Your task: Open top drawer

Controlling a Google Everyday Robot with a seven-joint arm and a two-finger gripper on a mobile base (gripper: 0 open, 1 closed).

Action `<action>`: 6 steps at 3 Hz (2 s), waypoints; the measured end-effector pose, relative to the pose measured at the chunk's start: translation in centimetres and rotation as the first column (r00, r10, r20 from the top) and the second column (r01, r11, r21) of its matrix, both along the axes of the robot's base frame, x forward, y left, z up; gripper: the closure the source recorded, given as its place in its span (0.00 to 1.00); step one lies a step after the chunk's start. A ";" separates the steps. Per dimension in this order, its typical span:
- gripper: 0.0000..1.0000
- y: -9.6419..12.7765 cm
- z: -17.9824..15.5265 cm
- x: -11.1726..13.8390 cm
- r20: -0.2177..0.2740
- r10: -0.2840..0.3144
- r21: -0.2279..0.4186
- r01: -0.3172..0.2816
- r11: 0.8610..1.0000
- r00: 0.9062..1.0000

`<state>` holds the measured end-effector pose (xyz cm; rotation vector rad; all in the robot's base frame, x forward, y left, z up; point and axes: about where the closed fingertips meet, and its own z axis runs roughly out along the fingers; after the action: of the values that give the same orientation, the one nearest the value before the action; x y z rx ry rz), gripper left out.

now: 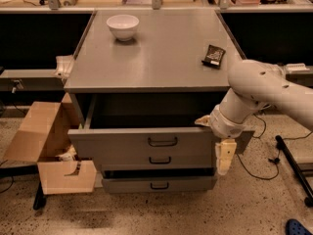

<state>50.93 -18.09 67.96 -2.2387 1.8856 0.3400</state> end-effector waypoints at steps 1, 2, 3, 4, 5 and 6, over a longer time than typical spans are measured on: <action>0.00 -0.1 -1.0 -2.1 -0.054 0.018 -0.009 -0.018 1.000 0.998; 0.26 -0.5 0.2 -4.1 -0.040 0.018 -0.003 -0.018 1.000 0.999; 0.49 -1.0 1.7 -5.1 -0.009 0.008 -0.001 -0.008 1.000 1.000; 0.80 -1.1 1.5 -5.9 -0.017 0.009 0.015 -0.009 1.000 1.000; 1.00 -0.9 1.0 -6.1 -0.034 0.014 0.023 -0.013 1.000 0.999; 0.00 -0.9 1.0 -6.1 -0.034 0.014 0.023 -0.013 1.000 0.999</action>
Offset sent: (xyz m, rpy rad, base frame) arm -0.0540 -0.0092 0.0129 -0.0007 0.0288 0.0162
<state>44.86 -19.00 68.95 -2.2460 1.8743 0.4024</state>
